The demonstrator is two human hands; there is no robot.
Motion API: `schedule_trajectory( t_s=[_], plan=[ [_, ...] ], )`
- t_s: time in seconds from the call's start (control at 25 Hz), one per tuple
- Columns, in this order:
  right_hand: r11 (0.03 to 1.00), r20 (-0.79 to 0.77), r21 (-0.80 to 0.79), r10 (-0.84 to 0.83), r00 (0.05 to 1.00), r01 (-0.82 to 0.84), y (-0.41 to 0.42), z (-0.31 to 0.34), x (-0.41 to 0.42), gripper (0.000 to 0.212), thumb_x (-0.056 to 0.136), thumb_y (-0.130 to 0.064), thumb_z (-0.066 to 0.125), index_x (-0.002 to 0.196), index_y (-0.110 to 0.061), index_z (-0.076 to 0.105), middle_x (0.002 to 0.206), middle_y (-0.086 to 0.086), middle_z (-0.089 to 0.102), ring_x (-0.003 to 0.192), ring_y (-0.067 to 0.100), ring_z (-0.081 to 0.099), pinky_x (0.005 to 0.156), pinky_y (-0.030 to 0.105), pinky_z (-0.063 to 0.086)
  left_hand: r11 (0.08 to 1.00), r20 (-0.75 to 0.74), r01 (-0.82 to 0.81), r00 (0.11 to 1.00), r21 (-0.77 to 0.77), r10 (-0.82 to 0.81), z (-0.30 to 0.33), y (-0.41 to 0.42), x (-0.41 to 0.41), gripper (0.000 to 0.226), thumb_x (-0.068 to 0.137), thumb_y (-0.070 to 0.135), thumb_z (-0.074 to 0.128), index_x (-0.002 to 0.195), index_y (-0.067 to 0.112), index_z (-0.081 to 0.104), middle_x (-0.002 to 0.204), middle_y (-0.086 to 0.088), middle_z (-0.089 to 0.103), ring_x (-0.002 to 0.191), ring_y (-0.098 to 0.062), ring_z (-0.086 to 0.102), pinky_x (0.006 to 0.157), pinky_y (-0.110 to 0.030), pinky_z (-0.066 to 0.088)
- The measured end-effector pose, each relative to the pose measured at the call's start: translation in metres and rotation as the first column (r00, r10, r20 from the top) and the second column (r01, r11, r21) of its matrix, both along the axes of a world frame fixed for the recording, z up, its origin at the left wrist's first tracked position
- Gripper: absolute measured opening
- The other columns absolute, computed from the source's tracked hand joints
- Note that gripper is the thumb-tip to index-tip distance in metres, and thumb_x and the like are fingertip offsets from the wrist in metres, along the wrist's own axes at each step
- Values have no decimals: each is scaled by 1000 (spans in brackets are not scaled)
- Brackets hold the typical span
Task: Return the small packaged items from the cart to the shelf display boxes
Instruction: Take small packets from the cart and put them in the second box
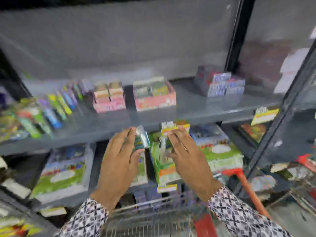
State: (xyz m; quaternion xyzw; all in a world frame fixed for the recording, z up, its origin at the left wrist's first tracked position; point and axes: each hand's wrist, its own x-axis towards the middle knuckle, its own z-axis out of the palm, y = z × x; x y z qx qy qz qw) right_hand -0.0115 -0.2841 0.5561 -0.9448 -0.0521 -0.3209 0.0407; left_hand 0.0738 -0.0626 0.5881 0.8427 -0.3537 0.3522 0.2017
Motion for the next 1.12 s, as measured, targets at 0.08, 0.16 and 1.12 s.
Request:
schedule_trajectory(
  t_s=[0.08,0.16,1.12],
  plan=[
    [995,81,90,45,996,-52,-13,61,26,75,86,-11,79,151,-4,44,152,16,54,146,33,42,125,45,25,1000,44,16,999,-25,-15,62,-18,31,58,96,30,70,144,-2,60,139,-19,66,128,-32,53,112,-43,39],
    [978,20,202,53,998,-56,-33,110,53,76,83,-23,83,149,-17,46,146,9,60,139,27,48,124,47,22,998,-84,-24,996,65,30,110,-38,64,60,94,34,77,144,4,62,138,-18,66,127,-38,59,110,-45,44],
    [981,-351,136,177,920,-137,-97,153,186,39,109,-38,39,120,-23,73,125,1,75,112,29,69,118,56,35,942,-468,108,882,319,57,138,-99,173,47,111,41,37,98,18,76,104,-11,80,100,-27,74,86,-37,52]
  ],
)
